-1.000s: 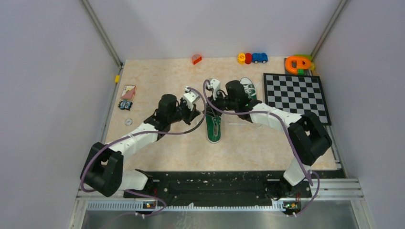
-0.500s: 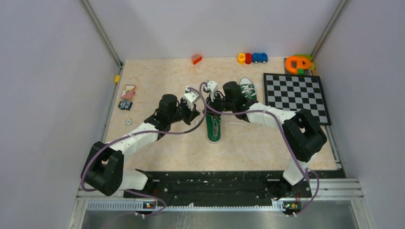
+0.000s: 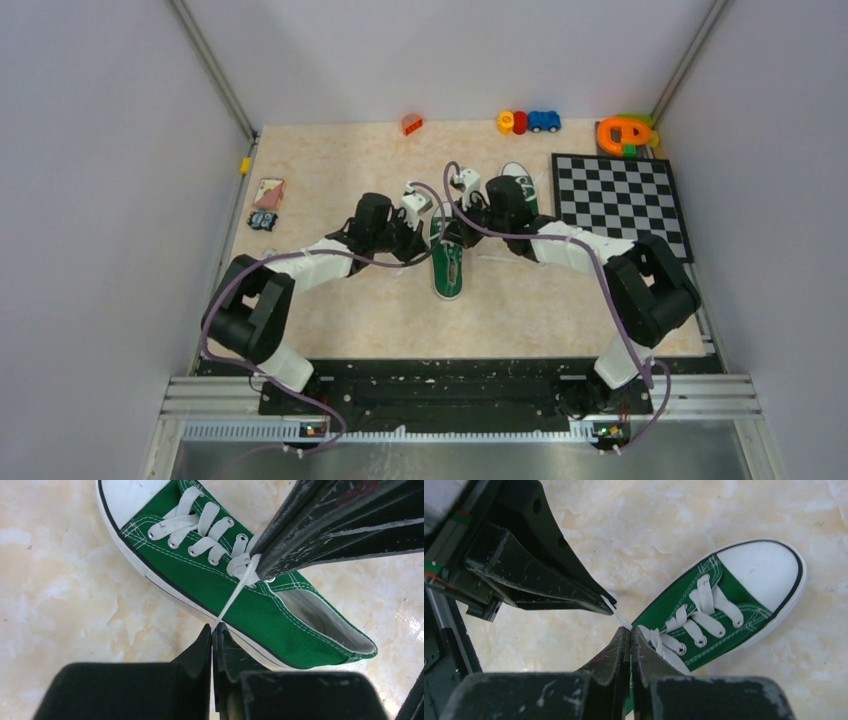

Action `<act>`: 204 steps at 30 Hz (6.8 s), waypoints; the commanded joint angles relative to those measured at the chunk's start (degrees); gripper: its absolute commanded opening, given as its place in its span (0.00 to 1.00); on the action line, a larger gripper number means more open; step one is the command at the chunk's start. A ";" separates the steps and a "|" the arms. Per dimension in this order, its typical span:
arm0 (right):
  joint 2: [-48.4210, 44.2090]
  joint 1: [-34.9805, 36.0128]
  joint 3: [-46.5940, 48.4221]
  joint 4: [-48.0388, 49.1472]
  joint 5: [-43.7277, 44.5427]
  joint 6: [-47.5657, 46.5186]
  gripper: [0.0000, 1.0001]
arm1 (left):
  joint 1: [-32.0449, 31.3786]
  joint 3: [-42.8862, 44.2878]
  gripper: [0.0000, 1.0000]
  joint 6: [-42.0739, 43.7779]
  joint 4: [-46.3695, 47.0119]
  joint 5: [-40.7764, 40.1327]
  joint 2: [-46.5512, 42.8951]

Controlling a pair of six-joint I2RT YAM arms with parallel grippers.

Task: Tie the shoes
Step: Wrap the shoelace around the shoelace.

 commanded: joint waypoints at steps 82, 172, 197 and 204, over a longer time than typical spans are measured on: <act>-4.06 -2.86 6.19 -5.66 -0.93 18.45 0.00 | -10.15 -7.57 0.53 10.81 42.40 -9.78 3.80; -4.01 -3.04 7.02 -6.17 3.74 26.45 0.00 | -14.68 -10.79 0.26 2.06 50.71 -24.08 6.82; -15.72 -5.08 -2.09 -21.79 22.78 33.95 0.53 | -4.13 -14.64 0.00 -12.98 54.61 -1.65 5.80; -24.36 -2.71 -14.29 -16.81 31.40 63.82 0.73 | -3.82 -15.83 0.00 -13.57 60.04 1.92 7.16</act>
